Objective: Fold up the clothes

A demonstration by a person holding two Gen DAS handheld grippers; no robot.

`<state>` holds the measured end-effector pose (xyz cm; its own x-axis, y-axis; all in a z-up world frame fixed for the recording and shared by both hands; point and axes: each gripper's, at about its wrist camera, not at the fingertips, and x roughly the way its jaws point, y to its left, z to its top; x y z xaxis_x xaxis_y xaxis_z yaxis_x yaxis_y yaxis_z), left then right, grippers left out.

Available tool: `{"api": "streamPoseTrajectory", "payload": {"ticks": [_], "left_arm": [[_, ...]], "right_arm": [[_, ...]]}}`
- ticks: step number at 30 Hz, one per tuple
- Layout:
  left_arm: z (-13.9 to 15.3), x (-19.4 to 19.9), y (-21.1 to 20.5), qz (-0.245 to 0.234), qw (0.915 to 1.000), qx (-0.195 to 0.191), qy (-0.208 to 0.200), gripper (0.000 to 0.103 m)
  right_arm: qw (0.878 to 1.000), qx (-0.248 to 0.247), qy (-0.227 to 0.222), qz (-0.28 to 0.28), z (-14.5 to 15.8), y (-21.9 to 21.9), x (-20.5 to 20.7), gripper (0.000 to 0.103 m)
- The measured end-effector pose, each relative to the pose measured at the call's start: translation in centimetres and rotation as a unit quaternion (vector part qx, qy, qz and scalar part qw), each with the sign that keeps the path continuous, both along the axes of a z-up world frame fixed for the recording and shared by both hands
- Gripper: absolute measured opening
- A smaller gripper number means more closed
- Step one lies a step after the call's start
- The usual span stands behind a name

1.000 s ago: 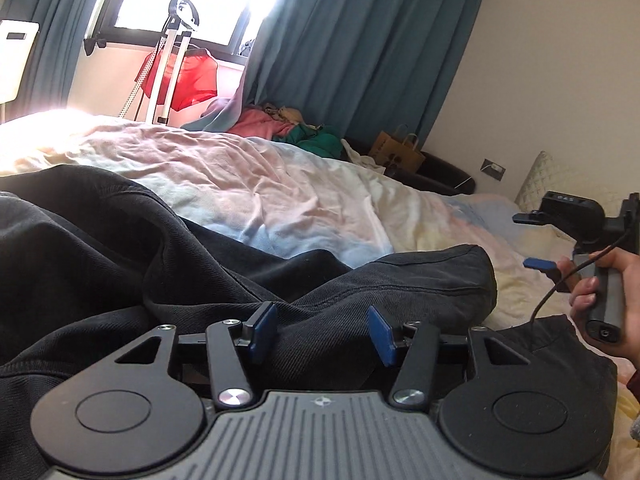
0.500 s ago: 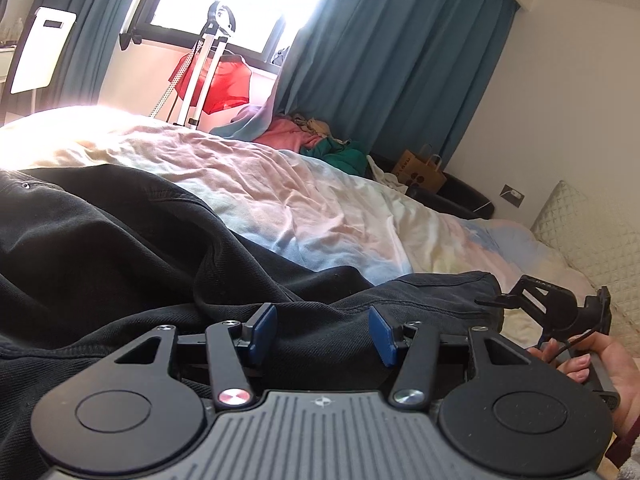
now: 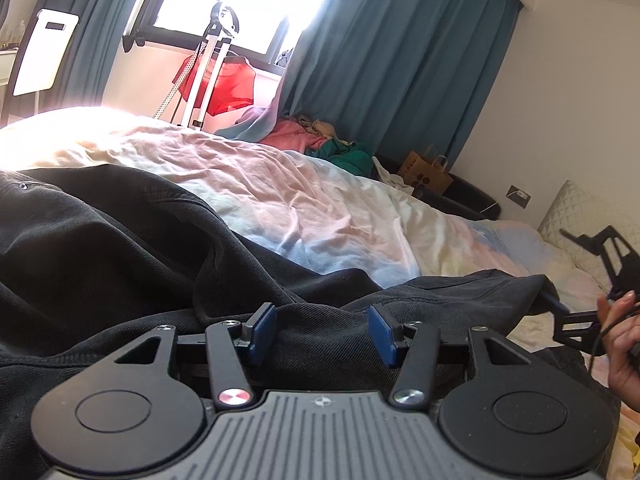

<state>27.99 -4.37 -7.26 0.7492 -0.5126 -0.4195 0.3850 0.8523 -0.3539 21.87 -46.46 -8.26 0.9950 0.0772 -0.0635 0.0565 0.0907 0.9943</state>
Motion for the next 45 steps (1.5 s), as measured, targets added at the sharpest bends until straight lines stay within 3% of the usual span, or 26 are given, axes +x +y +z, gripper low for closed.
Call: {"api": "streamPoseTrajectory", "payload": {"ticks": [3,6,10,13,15,19,21,22,24,26,29,33,37,41,45], "left_arm": [[0.2,-0.3,0.1,0.000,1.0000,0.001,-0.002,0.054],[0.4,-0.6,0.2,0.000,1.0000,0.004,-0.006,0.054],[0.4,-0.4,0.4,0.005,1.0000,0.003,0.001,0.054],[0.3,-0.3,0.4,0.008,0.9999,0.005,0.004,0.054],[0.3,-0.2,0.4,0.009,0.9999,0.007,0.004,0.054],[0.2,-0.2,0.4,0.009,0.9999,0.009,0.002,0.054],[0.2,-0.1,0.4,0.010,0.9999,0.009,0.001,0.054],[0.3,0.0,0.5,0.010,0.9999,0.009,-0.001,0.054],[0.3,0.1,0.8,0.014,0.9999,0.008,-0.003,0.054],[0.3,0.3,1.1,0.020,0.9998,0.007,-0.005,0.055],[0.2,1.0,1.5,0.025,0.9996,0.010,-0.003,0.057],[0.1,2.5,1.6,0.004,0.9985,0.054,-0.001,0.057],[-0.2,3.7,1.3,-0.014,0.9917,0.128,-0.004,0.058],[-1.6,4.7,0.0,-0.027,0.9794,0.200,0.008,0.058],[-2.9,5.0,-1.3,-0.036,0.9640,0.264,0.004,0.059]], "right_arm": [[0.999,0.020,-0.031,-0.029,0.7,-0.5,-2.4,0.078],[0.997,0.002,0.064,-0.031,0.7,-0.7,-3.1,0.078],[0.979,0.014,0.203,-0.022,-1.8,-0.4,-3.6,0.078],[0.974,0.030,0.224,0.000,-3.7,0.1,-2.6,0.078],[0.977,0.022,0.209,0.031,-4.2,0.7,-1.5,0.078],[0.970,-0.048,0.236,0.036,-4.6,0.7,1.7,0.075],[0.967,-0.081,0.243,-0.001,-4.9,0.4,2.7,0.055],[0.965,-0.091,0.246,-0.018,-5.1,0.1,3.3,0.051],[0.963,-0.086,0.252,-0.039,-5.6,-0.6,4.2,0.017],[0.960,-0.110,0.257,-0.030,-4.9,-1.6,5.9,0.010],[0.950,-0.180,0.253,-0.025,-1.7,-2.8,9.4,0.009],[0.935,-0.255,0.241,-0.047,4.8,-5.2,13.1,0.008],[0.912,-0.327,0.227,-0.097,11.2,-8.3,14.8,0.007],[0.909,-0.317,0.244,-0.120,11.5,-12.2,14.0,0.008],[0.912,-0.284,0.270,-0.123,6.8,-14.3,12.2,0.008]]}}
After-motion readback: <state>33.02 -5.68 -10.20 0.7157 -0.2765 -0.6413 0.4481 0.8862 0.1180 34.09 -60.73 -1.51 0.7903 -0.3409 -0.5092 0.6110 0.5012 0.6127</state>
